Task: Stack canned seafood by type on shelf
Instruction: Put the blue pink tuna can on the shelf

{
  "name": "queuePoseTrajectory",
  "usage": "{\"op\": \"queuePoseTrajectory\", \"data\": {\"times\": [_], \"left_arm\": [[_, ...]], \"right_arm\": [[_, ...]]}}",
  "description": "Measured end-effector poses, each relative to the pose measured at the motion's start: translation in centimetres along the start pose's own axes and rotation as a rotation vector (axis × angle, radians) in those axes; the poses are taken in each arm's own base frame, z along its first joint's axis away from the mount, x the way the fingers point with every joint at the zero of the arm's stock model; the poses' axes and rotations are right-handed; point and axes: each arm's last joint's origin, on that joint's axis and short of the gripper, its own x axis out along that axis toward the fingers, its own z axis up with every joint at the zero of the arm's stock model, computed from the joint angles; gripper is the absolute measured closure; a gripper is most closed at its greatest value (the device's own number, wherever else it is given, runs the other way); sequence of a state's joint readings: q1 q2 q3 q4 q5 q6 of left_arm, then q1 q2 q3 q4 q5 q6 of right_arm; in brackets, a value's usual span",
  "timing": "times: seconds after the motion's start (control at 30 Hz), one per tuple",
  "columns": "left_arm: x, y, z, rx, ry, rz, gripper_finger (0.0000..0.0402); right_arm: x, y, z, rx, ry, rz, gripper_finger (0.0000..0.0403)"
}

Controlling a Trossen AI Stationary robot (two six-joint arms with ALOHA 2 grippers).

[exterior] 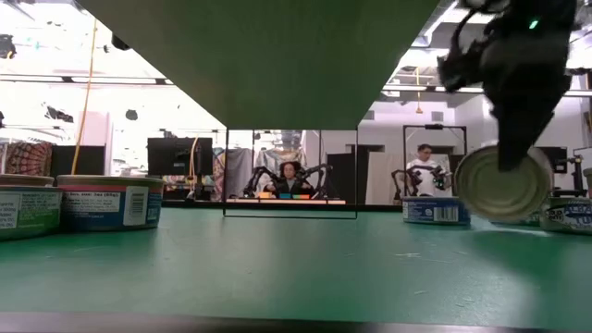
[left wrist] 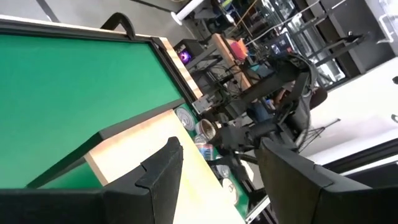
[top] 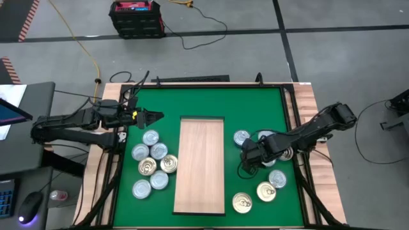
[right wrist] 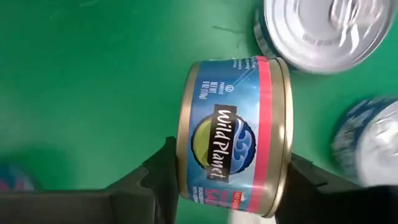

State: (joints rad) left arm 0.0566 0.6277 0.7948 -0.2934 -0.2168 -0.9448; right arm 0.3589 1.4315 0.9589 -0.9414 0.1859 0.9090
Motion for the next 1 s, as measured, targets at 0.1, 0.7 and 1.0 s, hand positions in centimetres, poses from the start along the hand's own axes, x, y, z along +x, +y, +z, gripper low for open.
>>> {"op": "queuePoseTrajectory", "data": {"times": [0.1, 0.7, 1.0], "left_arm": [[0.1, 0.0, 0.0, -0.006, -0.011, 0.007, 0.0202], [2.9, -0.5, -0.4, 0.063, -0.046, 0.009, 0.0202], [2.7, 0.8, -1.7, 0.1, 0.099, 0.138, 0.0202]], "right_arm": [[-2.4, -0.1, -0.3, -0.17, -0.039, 0.041, 0.0193], [-11.9, 2.0, 5.6, -1.058, -0.787, -0.175, 0.019], [-7.5, 3.8, 11.0, -1.158, -0.836, -0.311, 0.018]]}}
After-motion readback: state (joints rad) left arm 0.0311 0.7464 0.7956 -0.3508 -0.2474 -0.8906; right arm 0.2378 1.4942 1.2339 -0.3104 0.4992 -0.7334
